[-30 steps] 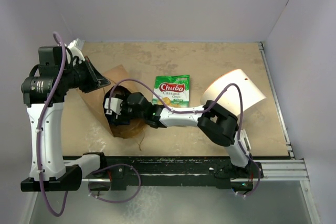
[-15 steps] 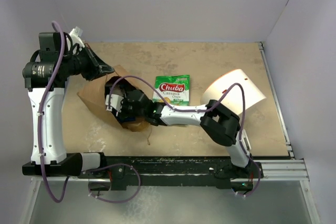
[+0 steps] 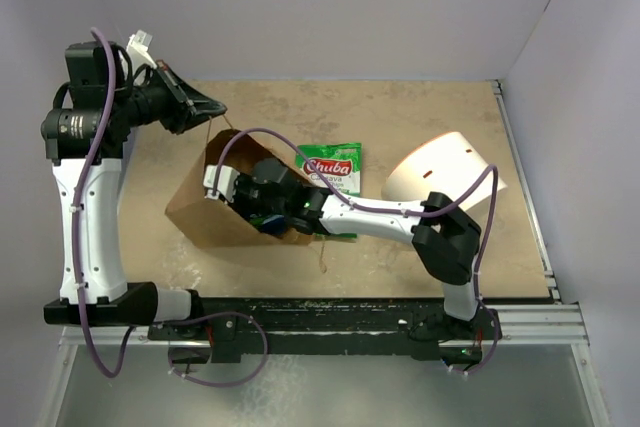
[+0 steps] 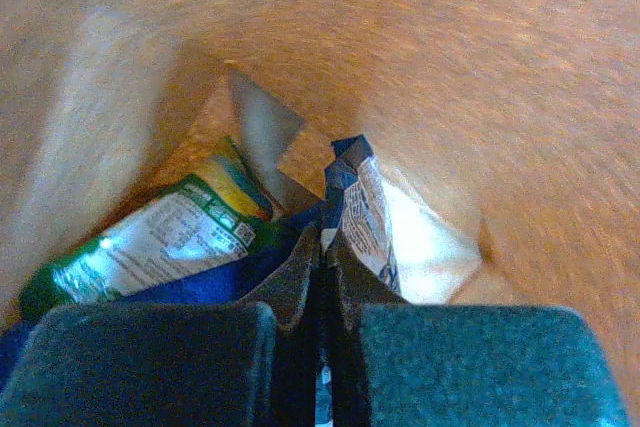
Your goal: Take the snacks out of the paper bag
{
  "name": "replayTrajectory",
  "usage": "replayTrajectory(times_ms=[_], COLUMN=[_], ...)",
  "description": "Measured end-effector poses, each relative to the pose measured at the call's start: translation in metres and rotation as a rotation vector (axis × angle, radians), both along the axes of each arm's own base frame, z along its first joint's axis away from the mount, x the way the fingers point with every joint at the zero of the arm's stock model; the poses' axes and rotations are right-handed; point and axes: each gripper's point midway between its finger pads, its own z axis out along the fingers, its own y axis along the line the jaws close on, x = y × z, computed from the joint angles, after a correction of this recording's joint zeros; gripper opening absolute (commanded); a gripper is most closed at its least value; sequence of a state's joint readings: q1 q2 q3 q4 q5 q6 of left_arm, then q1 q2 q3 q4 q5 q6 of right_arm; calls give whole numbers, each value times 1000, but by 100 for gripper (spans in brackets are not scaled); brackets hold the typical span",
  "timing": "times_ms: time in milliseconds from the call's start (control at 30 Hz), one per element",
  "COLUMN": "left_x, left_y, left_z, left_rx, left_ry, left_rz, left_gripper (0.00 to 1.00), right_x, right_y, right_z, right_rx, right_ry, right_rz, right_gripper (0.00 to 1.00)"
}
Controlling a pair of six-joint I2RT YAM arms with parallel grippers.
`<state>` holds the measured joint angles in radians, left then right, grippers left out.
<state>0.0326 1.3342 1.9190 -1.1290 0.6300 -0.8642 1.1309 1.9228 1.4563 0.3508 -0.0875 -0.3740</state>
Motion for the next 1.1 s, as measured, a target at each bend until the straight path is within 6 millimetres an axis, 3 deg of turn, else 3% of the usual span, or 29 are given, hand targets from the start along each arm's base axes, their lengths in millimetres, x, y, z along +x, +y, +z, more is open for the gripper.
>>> replayTrajectory(times_ms=[200,433,533,800,900,1100], left_x=[14,25,19,-21,-31,-31], left_y=[-7,-2,1,16,19,22], left_z=[-2,4,2,-30,-35,-51], left_rx=[-60,-61,-16,170,206,242], left_ry=[40,-5,-41,-96,-112,-93], left_rz=[-39,-31,-37,-29,-31,-42], left_gripper=[0,0,0,0,0,0], right_x=[3,3,1,-10,-16,-29], right_y=[-3,-2,-1,-12,-14,-18], right_z=[-7,-4,-4,-12,-5,22], right_rx=[-27,-32,-31,-47,-33,14], right_ry=[3,7,9,26,32,36], right_rz=[-17,-16,-8,23,39,94], right_gripper=[0,0,0,0,0,0])
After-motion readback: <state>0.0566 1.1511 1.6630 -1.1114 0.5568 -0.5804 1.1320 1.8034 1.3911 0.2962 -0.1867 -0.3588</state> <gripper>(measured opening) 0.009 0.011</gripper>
